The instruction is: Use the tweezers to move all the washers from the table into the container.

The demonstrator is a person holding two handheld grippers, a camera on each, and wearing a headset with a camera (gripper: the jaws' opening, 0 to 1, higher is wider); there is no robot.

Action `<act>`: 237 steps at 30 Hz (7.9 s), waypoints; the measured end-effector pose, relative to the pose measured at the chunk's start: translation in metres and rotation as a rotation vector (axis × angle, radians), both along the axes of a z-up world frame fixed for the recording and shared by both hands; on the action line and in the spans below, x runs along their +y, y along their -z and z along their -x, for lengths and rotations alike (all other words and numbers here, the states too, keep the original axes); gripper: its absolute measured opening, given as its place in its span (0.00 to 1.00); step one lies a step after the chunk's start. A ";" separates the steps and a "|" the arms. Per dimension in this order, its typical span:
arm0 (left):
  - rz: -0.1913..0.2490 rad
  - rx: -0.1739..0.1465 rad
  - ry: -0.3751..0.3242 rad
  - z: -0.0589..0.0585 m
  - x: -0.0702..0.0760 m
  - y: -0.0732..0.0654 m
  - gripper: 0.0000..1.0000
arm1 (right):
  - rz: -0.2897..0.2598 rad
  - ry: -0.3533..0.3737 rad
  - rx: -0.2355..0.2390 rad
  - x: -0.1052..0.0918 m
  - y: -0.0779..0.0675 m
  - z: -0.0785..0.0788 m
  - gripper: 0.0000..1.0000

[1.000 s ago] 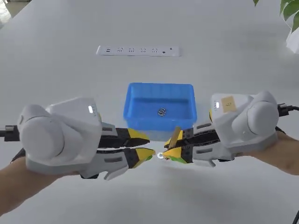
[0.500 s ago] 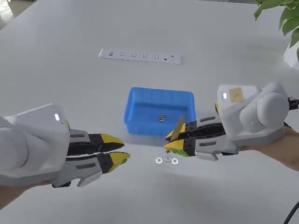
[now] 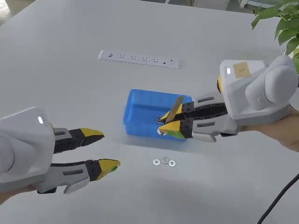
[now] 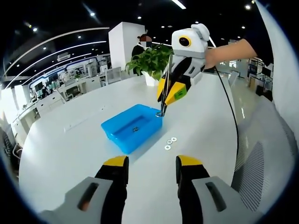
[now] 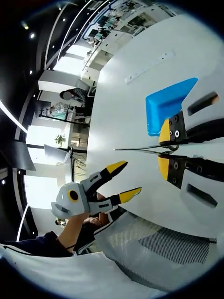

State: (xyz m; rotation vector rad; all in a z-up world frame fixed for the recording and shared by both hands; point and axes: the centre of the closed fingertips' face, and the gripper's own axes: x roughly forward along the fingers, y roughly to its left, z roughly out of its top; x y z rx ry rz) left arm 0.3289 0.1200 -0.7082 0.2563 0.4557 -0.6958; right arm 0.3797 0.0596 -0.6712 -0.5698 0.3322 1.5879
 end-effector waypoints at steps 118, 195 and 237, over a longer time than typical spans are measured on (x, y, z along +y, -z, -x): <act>-0.035 -0.059 0.319 -0.127 -0.067 -0.036 0.09 | 0.129 0.030 -0.060 0.027 0.063 -0.076 0.09; -0.155 -0.055 0.443 -0.036 -0.090 -0.049 0.06 | -0.027 0.347 0.119 -0.086 0.046 0.021 1.00; -0.141 -0.029 0.482 -0.032 -0.105 0.001 0.06 | -0.016 0.409 0.294 -0.123 0.087 0.066 0.98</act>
